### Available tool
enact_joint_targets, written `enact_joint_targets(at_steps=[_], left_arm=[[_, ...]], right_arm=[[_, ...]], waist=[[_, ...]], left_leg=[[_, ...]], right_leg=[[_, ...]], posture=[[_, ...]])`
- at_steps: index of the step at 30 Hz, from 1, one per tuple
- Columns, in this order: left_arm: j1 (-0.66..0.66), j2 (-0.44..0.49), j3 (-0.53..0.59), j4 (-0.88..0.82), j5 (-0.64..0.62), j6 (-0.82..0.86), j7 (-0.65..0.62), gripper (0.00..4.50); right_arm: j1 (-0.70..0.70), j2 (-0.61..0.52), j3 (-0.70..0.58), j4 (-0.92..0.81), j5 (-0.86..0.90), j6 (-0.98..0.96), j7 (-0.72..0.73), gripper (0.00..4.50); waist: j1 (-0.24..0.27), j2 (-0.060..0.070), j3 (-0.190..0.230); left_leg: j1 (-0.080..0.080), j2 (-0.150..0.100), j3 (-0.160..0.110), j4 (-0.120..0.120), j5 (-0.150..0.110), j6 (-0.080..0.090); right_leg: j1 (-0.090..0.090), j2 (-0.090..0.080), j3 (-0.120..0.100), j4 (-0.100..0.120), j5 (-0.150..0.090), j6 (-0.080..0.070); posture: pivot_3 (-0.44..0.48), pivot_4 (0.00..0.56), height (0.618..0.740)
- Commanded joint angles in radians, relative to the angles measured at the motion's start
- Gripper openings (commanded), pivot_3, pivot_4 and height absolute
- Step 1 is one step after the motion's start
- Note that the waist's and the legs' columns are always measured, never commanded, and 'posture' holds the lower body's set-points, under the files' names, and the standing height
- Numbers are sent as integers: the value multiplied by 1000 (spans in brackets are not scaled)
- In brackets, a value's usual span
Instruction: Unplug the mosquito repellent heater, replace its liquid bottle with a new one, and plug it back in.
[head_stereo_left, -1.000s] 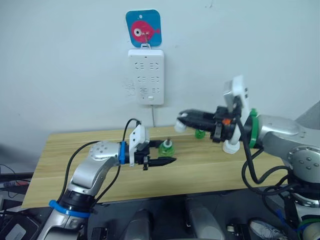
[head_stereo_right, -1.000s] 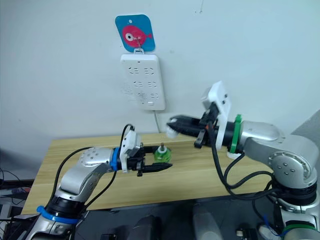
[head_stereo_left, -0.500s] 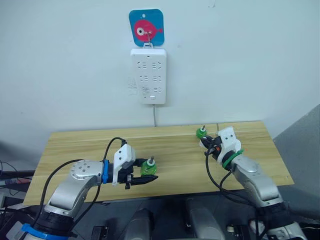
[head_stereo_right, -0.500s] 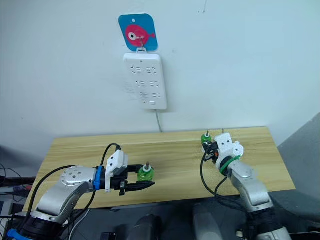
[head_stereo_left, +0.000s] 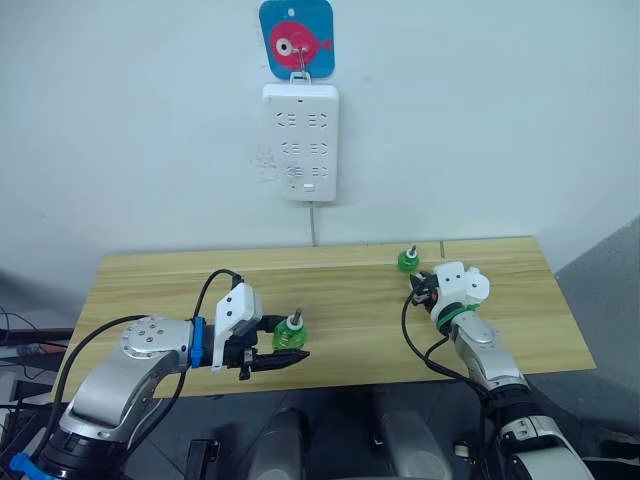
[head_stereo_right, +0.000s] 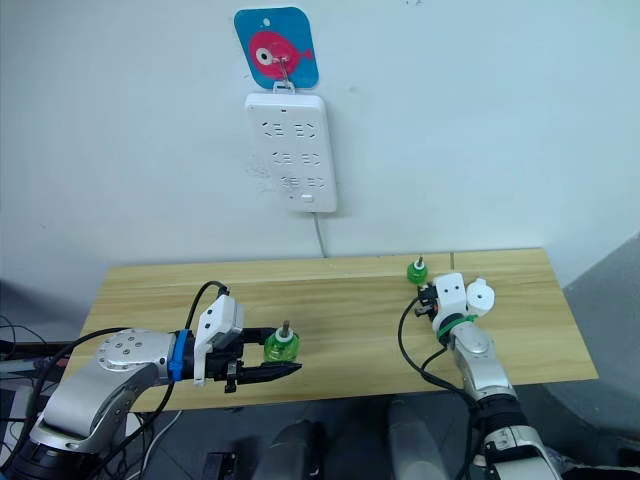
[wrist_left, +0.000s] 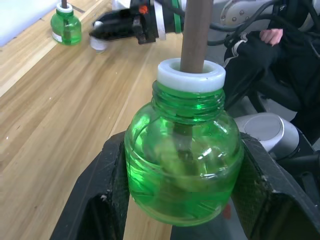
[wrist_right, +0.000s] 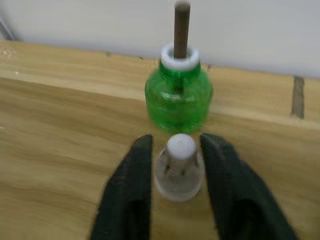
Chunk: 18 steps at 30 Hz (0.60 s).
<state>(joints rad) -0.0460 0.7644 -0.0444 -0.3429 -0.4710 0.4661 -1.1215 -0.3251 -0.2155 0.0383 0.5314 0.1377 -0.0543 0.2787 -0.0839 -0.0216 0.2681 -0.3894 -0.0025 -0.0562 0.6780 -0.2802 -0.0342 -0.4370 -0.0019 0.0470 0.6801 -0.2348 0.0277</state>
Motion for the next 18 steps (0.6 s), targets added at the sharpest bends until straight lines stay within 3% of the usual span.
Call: enact_joint_targets(at_steps=[1, 4, 6, 9, 12, 18], left_arm=[[-17, 3, 10, -27, -18, 5, 5, 2321], [-39, -12, -2, -11, -14, 3, 4, 2321], [-67, -28, -14, 15, -12, -9, -5, 2321], [-138, -65, -36, 58, -23, -10, -28, 2321], [-221, -104, -71, 104, -24, -21, -66, 2321], [-318, -171, -118, 160, -18, -40, -111, 2321]], right_arm=[[17, 4, -33, -70, 10, -25, 6, 2734], [84, -8, -58, -252, 30, 29, 1, 3807], [160, -45, -68, -481, 87, 142, 38, 4481], [252, -195, -36, -873, 235, 414, 167, 4500], [229, -378, -5, -1155, 434, 674, 289, 4500], [33, -441, 23, -1258, 701, 941, 322, 4500]], waist=[[0, 1, 1], [0, 1, 1], [2, 2, 1], [3, 3, 1], [-3, 2, 1], [-22, 0, -1]], left_leg=[[0, 0, 0, 0, 0, 0], [0, 0, -1, 0, 0, 0], [-1, 0, -1, 0, 0, 0], [-2, -2, -5, 0, 0, 0], [-2, -3, -6, 2, 0, 0], [0, -1, -1, 1, 0, 0]], right_leg=[[0, 0, 0, 0, 0, 0], [0, 0, 0, 0, 0, 0], [0, 0, 0, 0, 0, 0], [0, -1, -1, 0, 0, 1], [0, 0, -1, -2, -3, 5], [2, 6, -2, -1, -3, 6]], posture=[[-67, 291, 740], [-88, 276, 740], [-107, 267, 740], [-137, 250, 740], [-167, 235, 740], [-192, 214, 740]])
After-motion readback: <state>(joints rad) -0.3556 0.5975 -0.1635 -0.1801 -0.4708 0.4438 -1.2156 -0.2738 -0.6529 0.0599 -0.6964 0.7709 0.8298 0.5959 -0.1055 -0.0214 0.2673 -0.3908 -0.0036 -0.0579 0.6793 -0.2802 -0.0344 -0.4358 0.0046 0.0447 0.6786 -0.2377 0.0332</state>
